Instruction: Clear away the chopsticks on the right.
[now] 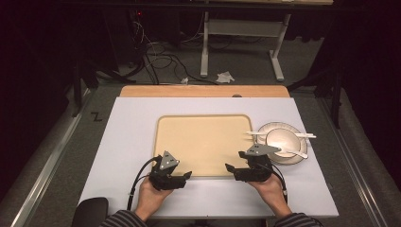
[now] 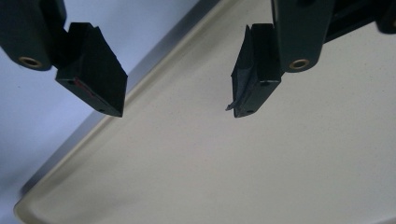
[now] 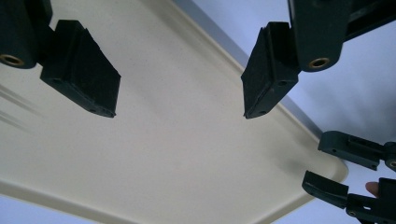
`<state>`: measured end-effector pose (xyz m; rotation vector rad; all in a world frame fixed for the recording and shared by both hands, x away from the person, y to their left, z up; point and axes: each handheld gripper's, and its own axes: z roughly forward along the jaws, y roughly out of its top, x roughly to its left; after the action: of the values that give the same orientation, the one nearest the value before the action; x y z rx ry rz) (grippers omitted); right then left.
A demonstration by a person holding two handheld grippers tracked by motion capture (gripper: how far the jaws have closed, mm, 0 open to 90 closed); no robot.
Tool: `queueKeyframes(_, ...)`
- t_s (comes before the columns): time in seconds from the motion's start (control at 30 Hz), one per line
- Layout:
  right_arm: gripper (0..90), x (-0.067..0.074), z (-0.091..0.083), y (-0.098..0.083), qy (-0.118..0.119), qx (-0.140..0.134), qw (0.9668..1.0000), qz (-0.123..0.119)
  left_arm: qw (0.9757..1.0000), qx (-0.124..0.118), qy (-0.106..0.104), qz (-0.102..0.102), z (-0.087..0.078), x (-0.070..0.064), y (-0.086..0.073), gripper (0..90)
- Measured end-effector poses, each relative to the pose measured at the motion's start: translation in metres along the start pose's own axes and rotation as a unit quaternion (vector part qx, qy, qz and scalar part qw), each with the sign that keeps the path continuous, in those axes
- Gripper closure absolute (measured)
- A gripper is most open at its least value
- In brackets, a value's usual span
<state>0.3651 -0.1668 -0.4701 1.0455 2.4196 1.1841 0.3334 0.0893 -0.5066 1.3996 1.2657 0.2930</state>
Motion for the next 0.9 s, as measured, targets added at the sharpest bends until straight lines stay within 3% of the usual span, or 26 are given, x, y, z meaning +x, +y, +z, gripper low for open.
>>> queueKeyframes(0.27, 29.6, -0.006, -0.009, 0.001, -0.005, -0.003, 1.0, 0.006, 1.0, 0.0, -0.001, -0.001, 0.0, 0.0, 0.0, 35.9)
queueKeyframes(0.6, 30.9, -0.006, -0.014, -0.001, -0.007, -0.005, 1.0, -0.005, 1.0, 0.0, -0.001, 0.0, 0.0, 0.0, 0.0, 35.4)
queueKeyframes(0.9, 31.5, -0.012, -0.021, -0.004, -0.013, -0.009, 0.9999, 0.004, 1.0, 0.004, -0.001, 0.002, 0.0, 0.0, -0.001, 35.0)
